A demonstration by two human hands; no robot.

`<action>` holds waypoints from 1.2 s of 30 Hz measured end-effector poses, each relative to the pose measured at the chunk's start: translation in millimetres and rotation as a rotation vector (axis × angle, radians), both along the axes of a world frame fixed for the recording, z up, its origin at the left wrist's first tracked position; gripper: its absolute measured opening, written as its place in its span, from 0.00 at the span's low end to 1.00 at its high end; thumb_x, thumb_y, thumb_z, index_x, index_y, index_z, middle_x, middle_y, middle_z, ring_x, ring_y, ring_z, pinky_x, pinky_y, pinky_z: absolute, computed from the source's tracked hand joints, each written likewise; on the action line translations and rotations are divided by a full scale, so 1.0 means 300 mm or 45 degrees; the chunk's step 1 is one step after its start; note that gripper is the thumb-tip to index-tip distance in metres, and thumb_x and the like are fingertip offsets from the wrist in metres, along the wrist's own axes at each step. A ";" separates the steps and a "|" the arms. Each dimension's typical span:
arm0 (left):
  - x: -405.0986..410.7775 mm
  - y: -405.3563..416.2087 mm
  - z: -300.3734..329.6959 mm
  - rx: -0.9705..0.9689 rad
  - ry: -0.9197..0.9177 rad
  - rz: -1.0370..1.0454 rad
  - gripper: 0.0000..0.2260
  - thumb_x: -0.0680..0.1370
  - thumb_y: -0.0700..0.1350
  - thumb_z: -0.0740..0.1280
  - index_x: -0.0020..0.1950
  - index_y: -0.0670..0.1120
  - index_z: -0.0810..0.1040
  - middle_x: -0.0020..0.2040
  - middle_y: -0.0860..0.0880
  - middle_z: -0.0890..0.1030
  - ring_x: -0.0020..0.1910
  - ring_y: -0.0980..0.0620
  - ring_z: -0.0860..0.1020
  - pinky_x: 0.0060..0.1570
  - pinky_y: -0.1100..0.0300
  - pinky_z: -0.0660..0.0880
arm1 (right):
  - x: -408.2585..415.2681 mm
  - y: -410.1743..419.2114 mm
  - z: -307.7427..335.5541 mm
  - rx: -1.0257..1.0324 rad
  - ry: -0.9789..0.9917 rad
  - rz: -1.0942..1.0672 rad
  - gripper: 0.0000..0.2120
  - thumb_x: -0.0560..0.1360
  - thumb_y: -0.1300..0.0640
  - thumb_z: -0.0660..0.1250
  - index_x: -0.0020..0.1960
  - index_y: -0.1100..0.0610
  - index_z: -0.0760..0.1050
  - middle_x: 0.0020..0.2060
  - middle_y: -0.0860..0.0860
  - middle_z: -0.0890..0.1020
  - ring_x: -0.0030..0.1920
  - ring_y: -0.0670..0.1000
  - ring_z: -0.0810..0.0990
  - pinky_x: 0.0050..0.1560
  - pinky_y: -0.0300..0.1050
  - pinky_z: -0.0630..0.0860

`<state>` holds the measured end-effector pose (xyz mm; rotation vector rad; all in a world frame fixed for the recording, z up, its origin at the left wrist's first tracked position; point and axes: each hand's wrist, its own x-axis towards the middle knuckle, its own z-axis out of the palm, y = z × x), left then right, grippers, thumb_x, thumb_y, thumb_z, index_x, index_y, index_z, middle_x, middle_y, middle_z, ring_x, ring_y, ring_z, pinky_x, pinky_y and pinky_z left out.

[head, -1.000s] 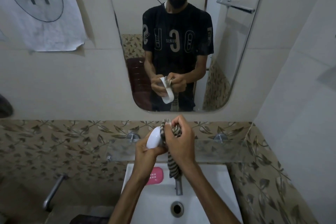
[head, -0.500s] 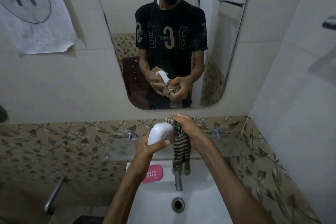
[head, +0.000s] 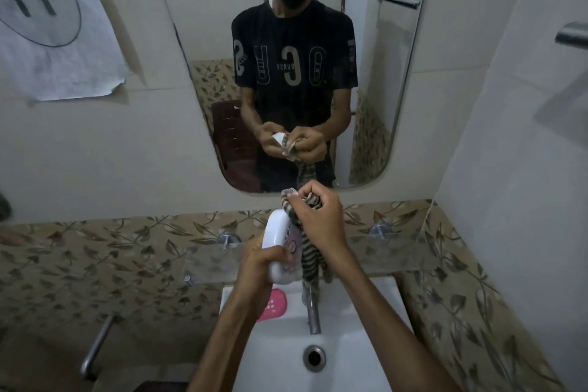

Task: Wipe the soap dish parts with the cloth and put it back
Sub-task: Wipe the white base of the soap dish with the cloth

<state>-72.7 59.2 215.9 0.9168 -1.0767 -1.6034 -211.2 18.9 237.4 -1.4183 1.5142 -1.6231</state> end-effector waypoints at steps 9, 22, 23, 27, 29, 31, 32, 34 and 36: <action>0.032 0.013 0.041 0.247 0.504 -0.005 0.24 0.63 0.44 0.81 0.56 0.35 0.87 0.55 0.34 0.85 0.49 0.39 0.86 0.50 0.46 0.85 | 0.032 0.018 -0.003 0.011 -0.261 0.025 0.16 0.77 0.61 0.73 0.33 0.55 0.72 0.28 0.45 0.74 0.31 0.43 0.72 0.37 0.36 0.71; 0.009 -0.011 0.050 0.391 0.709 0.242 0.26 0.83 0.56 0.62 0.69 0.36 0.78 0.59 0.35 0.84 0.54 0.41 0.86 0.52 0.47 0.86 | 0.115 0.079 -0.074 -0.383 0.284 -0.045 0.13 0.77 0.56 0.73 0.37 0.53 0.72 0.33 0.45 0.75 0.33 0.44 0.73 0.34 0.43 0.72; 0.015 -0.016 0.048 0.405 0.703 0.249 0.26 0.83 0.56 0.62 0.68 0.35 0.79 0.57 0.35 0.85 0.52 0.41 0.87 0.49 0.48 0.86 | 0.135 0.109 -0.092 -0.437 0.315 0.025 0.13 0.77 0.56 0.73 0.38 0.53 0.72 0.33 0.45 0.75 0.34 0.44 0.74 0.34 0.45 0.73; 0.019 -0.016 0.029 0.406 0.696 0.302 0.26 0.85 0.57 0.63 0.63 0.35 0.83 0.55 0.36 0.85 0.53 0.42 0.87 0.50 0.50 0.86 | 0.150 0.113 -0.084 -0.511 0.430 0.056 0.13 0.75 0.58 0.73 0.36 0.57 0.72 0.32 0.49 0.75 0.33 0.49 0.73 0.32 0.51 0.72; 0.013 -0.010 0.027 0.386 0.666 0.332 0.23 0.86 0.55 0.61 0.54 0.38 0.88 0.52 0.39 0.87 0.51 0.45 0.87 0.48 0.53 0.86 | 0.161 0.110 -0.055 -0.534 0.535 0.067 0.12 0.74 0.58 0.74 0.36 0.57 0.72 0.32 0.50 0.75 0.33 0.50 0.73 0.32 0.50 0.72; 0.010 0.001 0.022 0.359 0.620 0.351 0.21 0.87 0.51 0.59 0.51 0.41 0.88 0.50 0.40 0.87 0.49 0.47 0.88 0.44 0.55 0.85 | 0.161 0.096 -0.030 -0.531 0.562 0.074 0.12 0.74 0.58 0.74 0.37 0.57 0.73 0.33 0.50 0.75 0.34 0.50 0.73 0.33 0.49 0.72; 0.010 0.006 0.020 0.343 0.586 0.352 0.19 0.87 0.50 0.59 0.54 0.42 0.86 0.50 0.40 0.87 0.49 0.47 0.88 0.43 0.55 0.85 | 0.158 0.084 -0.017 -0.516 0.540 0.063 0.12 0.74 0.58 0.74 0.37 0.57 0.73 0.33 0.50 0.76 0.34 0.50 0.73 0.33 0.49 0.72; 0.013 0.020 0.017 0.328 0.510 0.330 0.18 0.86 0.52 0.59 0.62 0.41 0.83 0.52 0.40 0.87 0.49 0.45 0.88 0.42 0.53 0.85 | 0.148 0.056 0.010 -0.446 0.486 -0.006 0.12 0.75 0.56 0.73 0.37 0.54 0.72 0.33 0.49 0.74 0.33 0.50 0.72 0.33 0.47 0.70; 0.015 0.033 0.012 0.335 0.470 0.290 0.21 0.85 0.54 0.60 0.67 0.39 0.80 0.53 0.39 0.87 0.49 0.44 0.88 0.42 0.52 0.85 | 0.136 0.018 0.038 -0.288 0.460 -0.078 0.14 0.73 0.55 0.73 0.35 0.50 0.69 0.31 0.48 0.74 0.32 0.50 0.72 0.33 0.47 0.68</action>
